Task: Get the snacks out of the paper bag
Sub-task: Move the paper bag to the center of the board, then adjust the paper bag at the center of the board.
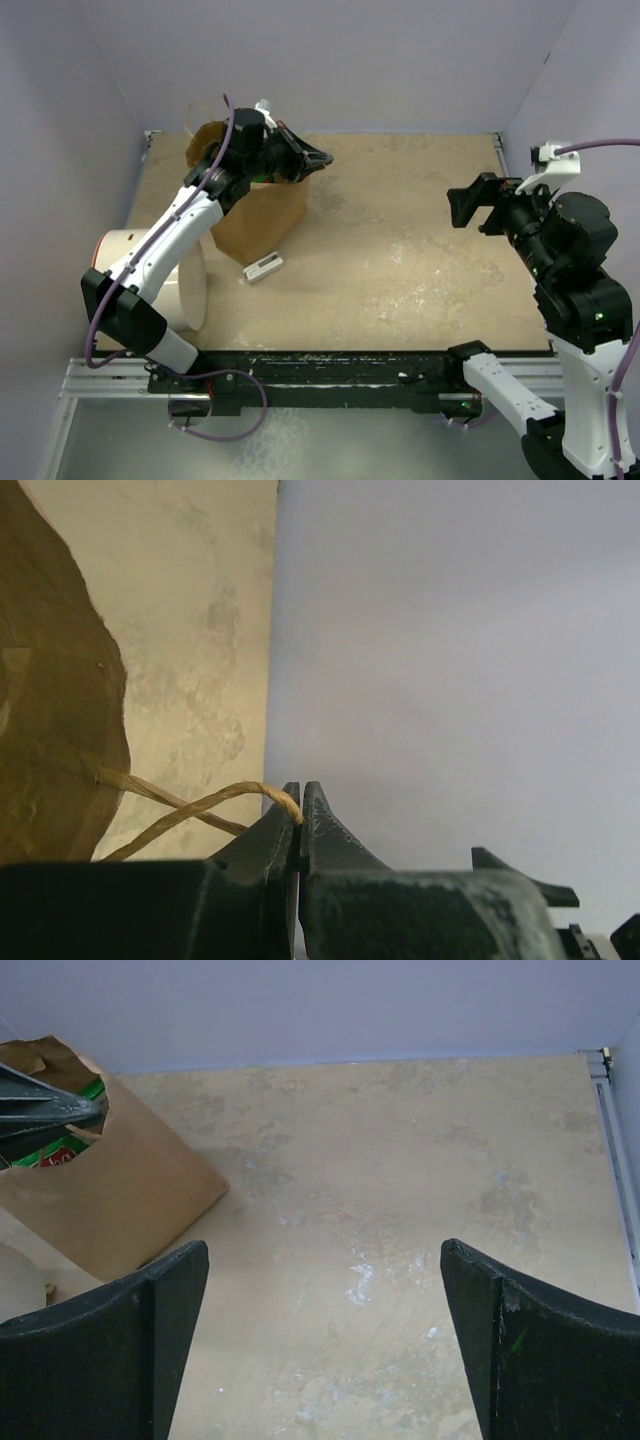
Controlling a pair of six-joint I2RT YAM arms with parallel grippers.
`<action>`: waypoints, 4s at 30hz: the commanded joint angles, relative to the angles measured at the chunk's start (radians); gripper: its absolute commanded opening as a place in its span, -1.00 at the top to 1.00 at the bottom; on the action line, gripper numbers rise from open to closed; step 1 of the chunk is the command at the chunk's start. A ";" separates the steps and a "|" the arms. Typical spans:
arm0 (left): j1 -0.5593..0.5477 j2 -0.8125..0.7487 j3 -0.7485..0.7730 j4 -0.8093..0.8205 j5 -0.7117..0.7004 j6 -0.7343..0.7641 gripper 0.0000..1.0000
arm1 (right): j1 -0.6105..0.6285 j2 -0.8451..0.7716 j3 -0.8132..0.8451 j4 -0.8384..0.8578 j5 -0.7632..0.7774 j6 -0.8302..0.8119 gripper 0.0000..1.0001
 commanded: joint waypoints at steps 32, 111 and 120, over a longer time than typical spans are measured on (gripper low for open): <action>-0.116 -0.674 -0.188 -0.759 -0.242 0.239 0.74 | 0.005 0.202 -0.005 0.181 -0.255 0.208 -0.99; -0.095 -0.316 0.114 -0.569 -0.206 0.489 1.00 | 0.242 0.741 0.290 0.457 -0.195 0.291 1.00; -0.074 -0.353 0.108 -0.609 -0.190 0.498 1.00 | 0.243 0.575 0.189 0.356 -0.164 0.275 1.00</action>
